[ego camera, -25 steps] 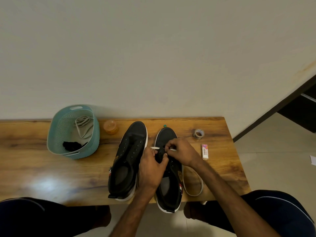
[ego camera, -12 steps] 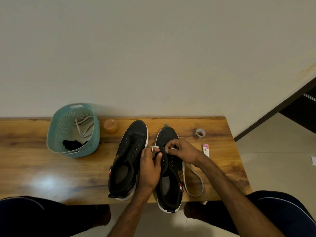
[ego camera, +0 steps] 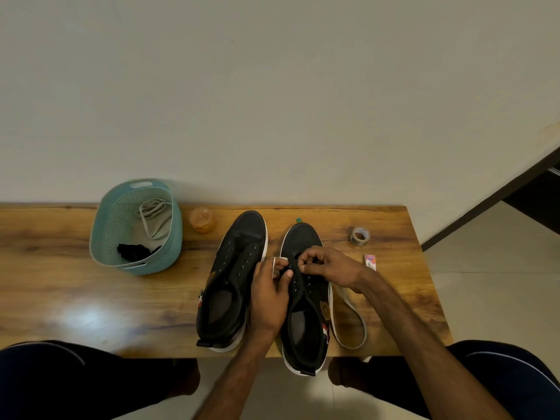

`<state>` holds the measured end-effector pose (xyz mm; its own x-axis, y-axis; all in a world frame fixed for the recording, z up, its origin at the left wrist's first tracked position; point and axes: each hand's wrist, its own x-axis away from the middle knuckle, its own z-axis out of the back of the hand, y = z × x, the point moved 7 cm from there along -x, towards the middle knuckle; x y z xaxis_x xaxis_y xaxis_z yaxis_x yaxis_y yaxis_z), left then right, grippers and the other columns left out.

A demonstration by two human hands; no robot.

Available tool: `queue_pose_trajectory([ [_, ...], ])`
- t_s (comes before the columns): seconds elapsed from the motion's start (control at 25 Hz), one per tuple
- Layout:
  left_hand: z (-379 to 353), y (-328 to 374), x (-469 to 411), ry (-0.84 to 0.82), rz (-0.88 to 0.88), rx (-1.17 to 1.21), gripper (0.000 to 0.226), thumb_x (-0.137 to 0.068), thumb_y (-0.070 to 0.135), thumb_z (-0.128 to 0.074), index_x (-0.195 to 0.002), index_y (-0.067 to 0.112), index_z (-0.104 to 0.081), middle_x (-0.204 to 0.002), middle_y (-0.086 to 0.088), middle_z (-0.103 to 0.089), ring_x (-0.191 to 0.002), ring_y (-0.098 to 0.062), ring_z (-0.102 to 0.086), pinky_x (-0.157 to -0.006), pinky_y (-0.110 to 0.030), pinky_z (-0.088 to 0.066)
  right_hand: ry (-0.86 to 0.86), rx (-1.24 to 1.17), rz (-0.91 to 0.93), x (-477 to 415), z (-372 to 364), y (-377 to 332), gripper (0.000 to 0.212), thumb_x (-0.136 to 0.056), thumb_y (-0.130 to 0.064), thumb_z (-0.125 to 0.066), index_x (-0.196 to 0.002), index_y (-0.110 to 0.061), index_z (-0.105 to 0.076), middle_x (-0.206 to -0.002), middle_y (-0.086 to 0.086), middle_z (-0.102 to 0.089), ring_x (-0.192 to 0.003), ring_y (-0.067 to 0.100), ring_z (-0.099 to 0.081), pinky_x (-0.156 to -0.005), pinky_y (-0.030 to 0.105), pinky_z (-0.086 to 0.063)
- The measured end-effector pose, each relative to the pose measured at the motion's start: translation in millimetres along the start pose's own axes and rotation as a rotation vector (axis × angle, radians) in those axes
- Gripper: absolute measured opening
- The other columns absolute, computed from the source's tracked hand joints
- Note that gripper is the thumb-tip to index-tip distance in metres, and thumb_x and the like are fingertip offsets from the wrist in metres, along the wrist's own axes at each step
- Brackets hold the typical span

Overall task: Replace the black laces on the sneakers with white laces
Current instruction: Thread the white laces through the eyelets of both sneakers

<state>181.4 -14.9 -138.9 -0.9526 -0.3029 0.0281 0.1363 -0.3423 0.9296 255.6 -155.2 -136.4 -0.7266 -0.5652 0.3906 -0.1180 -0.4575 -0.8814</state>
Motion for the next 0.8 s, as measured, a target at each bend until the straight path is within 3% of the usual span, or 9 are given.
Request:
queue_pose_trajectory([
  [0.24,3.3,0.1,-2.1,0.024,-0.017,0.004,0.021,-0.090,0.011,-0.068,-0.107,0.022,-0.067,-0.104,0.011,-0.061,-0.098,0.001,-0.060,-0.085,-0.015,-0.049,0.105,0.167,0.038,-3.2,-1.2,3.5,0.008,-0.092,-0.009,-0.064,-0.090,-0.016,-0.066,-0.087,-0.002,-0.055,-0.080,0.008,-0.050,-0.077,0.027,-0.043],
  [0.44,4.1,2.0,-1.2,0.022,-0.023,-0.015,0.020,-0.090,0.016,-0.069,-0.107,0.024,-0.066,-0.104,0.012,-0.061,-0.096,-0.002,-0.062,-0.086,-0.023,-0.053,0.223,0.147,-0.018,-5.0,-1.9,0.7,0.019,-0.090,-0.008,-0.061,-0.080,-0.024,-0.063,-0.085,-0.004,-0.060,-0.079,0.009,-0.053,-0.075,0.029,-0.043],
  [0.6,3.2,3.2,-0.3,0.014,-0.006,-0.024,0.019,-0.089,0.019,-0.070,-0.107,0.023,-0.066,-0.105,0.013,-0.060,-0.096,-0.003,-0.063,-0.086,-0.027,-0.054,0.210,0.102,-0.080,-7.0,-0.2,1.1,0.013,-0.096,-0.015,-0.058,-0.090,-0.016,-0.070,-0.089,-0.002,-0.068,-0.087,0.014,-0.062,-0.085,0.037,-0.050],
  [0.8,3.7,3.4,1.3,0.029,0.027,-0.033,0.019,-0.088,0.021,-0.071,-0.106,0.025,-0.066,-0.104,0.014,-0.061,-0.094,0.000,-0.063,-0.086,-0.027,-0.055,0.304,0.118,-0.164,-7.9,-1.8,4.6,0.021,-0.096,-0.022,-0.059,-0.088,-0.010,-0.074,-0.088,0.007,-0.073,-0.086,0.022,-0.068,-0.082,0.042,-0.055],
])
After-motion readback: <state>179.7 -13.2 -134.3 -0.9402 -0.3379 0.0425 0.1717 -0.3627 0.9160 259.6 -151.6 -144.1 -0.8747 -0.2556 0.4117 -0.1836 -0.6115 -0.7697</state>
